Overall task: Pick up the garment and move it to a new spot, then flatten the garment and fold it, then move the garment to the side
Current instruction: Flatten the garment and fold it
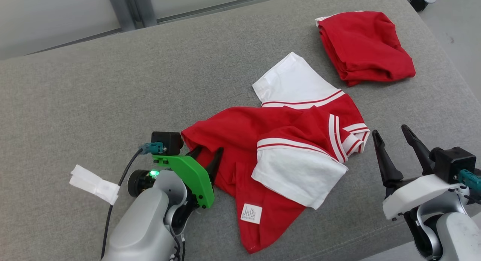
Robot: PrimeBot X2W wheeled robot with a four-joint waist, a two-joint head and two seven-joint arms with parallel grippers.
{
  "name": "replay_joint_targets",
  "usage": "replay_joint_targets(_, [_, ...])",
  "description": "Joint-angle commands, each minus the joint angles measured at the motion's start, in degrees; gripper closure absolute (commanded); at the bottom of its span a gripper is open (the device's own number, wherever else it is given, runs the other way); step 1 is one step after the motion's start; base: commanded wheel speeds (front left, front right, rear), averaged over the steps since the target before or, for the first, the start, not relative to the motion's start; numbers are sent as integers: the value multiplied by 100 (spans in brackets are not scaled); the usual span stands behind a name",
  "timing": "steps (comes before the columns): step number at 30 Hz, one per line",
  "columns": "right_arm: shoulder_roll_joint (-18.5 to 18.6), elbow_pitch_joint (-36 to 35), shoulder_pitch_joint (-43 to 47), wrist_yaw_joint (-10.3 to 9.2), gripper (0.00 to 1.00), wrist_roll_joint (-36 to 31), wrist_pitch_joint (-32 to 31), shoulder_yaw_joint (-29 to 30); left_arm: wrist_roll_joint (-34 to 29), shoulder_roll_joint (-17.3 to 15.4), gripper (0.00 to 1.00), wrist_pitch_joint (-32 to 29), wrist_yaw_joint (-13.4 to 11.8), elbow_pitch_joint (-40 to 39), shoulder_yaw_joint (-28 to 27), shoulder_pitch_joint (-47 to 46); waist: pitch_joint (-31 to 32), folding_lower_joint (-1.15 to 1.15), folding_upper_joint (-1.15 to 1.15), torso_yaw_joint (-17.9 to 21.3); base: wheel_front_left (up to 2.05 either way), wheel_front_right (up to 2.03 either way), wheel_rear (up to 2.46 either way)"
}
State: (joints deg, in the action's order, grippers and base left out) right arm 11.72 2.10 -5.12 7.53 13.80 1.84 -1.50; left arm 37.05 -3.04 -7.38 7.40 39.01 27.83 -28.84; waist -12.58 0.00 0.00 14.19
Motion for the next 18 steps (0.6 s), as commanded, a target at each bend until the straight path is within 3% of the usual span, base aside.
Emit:
replay_joint_targets(1, [-5, 33, -88, -8, 0, -31, 48, -27, 83, -17, 100, 70, 14, 86, 72, -136, 8, 0, 0, -18, 0, 0, 0])
replay_joint_targets(5, [-7, 88, -131, -8, 0, -9, 105, -25, 227, -50, 100, 341, 14, 189, 175, -352, 70, 0, 0, -127, 0, 0, 0])
replay_joint_targets(8, [-14, 118, -96, -8, 0, -2, 141, 1, 428, -250, 100, 487, 11, 125, 115, -424, 119, 0, 0, -208, 0, 0, 0])
replay_joint_targets(18, [-74, 143, -193, -8, 0, 84, 253, -22, 1139, -1710, 100, 149, 5, -44, -591, -730, 22, 0, 0, -247, 0, 0, 0])
